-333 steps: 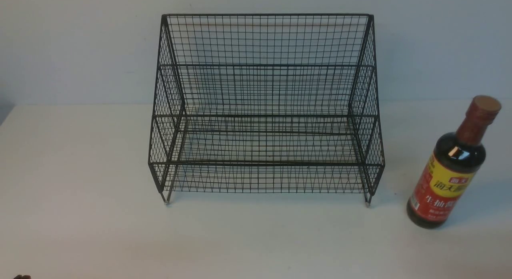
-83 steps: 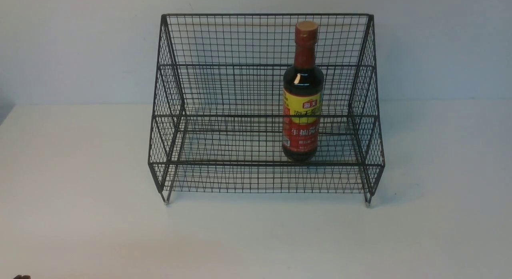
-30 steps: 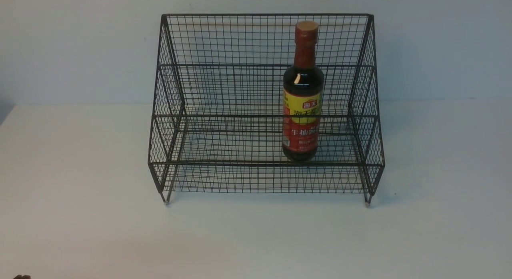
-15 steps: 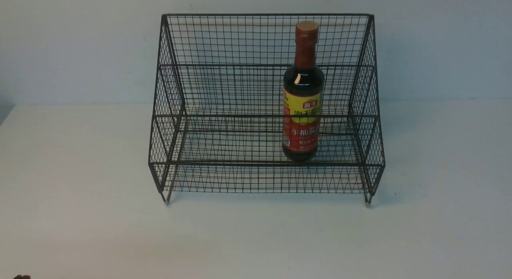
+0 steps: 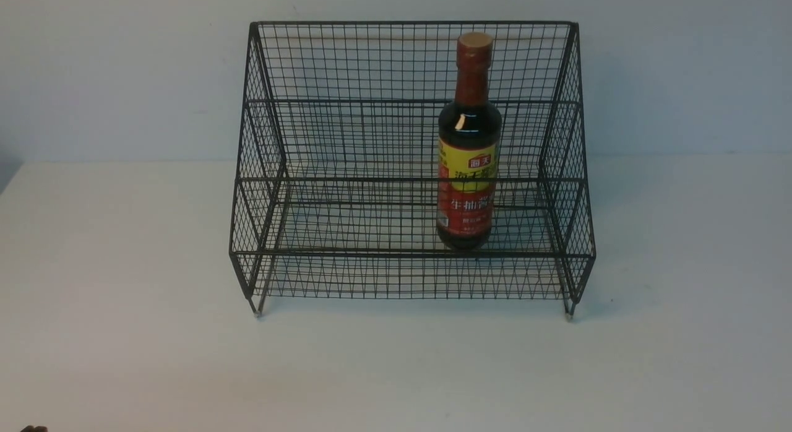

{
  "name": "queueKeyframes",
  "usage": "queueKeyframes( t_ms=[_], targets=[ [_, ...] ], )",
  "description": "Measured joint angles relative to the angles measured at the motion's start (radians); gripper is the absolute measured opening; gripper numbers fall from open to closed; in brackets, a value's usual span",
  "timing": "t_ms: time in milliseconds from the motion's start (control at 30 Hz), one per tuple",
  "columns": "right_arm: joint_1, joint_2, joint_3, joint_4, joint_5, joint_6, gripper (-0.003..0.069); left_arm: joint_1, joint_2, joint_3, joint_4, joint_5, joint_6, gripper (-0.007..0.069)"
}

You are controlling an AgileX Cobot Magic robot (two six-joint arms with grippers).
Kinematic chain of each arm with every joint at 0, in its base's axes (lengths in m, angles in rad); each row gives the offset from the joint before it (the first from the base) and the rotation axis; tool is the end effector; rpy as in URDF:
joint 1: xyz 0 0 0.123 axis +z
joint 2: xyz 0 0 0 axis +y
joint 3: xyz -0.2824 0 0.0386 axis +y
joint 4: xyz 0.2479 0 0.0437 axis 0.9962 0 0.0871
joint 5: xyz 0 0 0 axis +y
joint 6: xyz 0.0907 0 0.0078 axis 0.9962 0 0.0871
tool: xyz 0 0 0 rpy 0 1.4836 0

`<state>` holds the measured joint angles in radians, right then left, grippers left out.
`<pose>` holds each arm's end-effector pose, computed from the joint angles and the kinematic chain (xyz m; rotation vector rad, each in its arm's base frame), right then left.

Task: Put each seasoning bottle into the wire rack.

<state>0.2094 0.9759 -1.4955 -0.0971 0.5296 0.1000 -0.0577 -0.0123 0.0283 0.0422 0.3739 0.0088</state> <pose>0.1553 0.0284 0.5466 -0.1046 1.4897 0.1455 0.0526 -0.0016 0.1706 0.0884 1.8711 0.0078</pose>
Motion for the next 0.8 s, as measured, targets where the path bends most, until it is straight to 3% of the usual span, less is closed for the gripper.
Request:
queueKeyframes(
  t_ms=[367, 500, 800],
  targets=[
    [-0.005, 0.006, 0.066, -0.055, 0.146, 0.025, -0.0012, 0.000, 0.000, 0.000, 0.000, 0.000, 0.000, -0.0013],
    [-0.039, -0.086, 0.279, -0.057, 0.129, 0.015, -0.0012, 0.000, 0.000, 0.000, 0.000, 0.000, 0.000, -0.0013],
    [-0.205, -0.451, 0.929, -0.084, -0.160, 0.024, -0.0012, 0.000, 0.000, 0.000, 0.000, 0.000, 0.000, -0.0013]
  ],
)
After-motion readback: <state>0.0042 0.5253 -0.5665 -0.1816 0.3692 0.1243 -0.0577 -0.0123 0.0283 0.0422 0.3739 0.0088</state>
